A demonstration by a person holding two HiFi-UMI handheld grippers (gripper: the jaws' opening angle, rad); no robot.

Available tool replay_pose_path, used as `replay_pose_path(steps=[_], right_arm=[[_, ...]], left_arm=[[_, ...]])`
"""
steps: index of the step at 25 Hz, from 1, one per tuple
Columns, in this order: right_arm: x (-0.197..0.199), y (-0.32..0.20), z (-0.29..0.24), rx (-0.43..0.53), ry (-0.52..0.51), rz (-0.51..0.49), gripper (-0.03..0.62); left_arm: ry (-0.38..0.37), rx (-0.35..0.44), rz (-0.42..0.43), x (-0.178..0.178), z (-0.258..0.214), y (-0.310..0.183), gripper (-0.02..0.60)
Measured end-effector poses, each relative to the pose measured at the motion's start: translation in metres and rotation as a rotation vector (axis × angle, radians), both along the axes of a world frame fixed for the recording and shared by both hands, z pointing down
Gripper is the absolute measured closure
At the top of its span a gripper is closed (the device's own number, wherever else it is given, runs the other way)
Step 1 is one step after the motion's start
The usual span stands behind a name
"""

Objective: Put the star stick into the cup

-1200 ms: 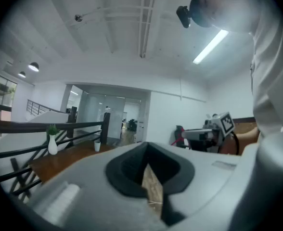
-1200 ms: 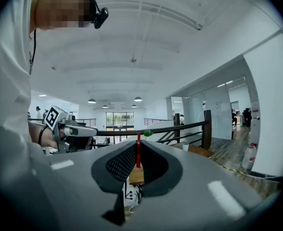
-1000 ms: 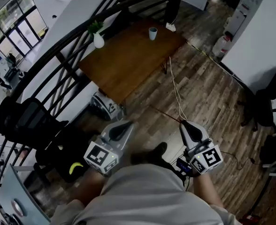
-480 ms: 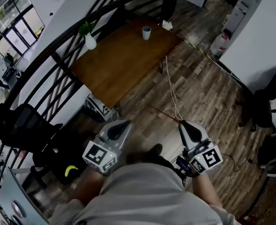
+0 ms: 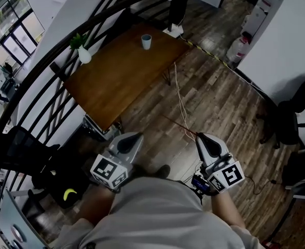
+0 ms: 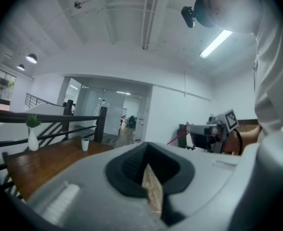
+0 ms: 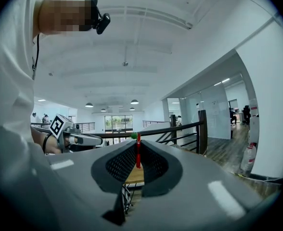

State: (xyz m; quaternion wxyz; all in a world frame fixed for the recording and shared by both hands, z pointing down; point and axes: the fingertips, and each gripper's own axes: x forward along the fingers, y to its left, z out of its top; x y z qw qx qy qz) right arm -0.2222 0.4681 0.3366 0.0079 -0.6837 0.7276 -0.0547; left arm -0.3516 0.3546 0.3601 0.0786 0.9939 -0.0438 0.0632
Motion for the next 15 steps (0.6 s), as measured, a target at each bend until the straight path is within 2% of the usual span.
replay_pose_path(steps=[7,15], right_arm=[[0.062,-0.003,0.005,0.0,-0.034,0.036,0.569],[0.093,-0.018,-0.003,0.016,-0.048,0.058,0.569]], left_arm=[[0.005,-0.023,0.012,0.057,-0.003,-0.012,0.578],[0.021,-0.016,0.051,0.1,-0.006,-0.03,0.578]])
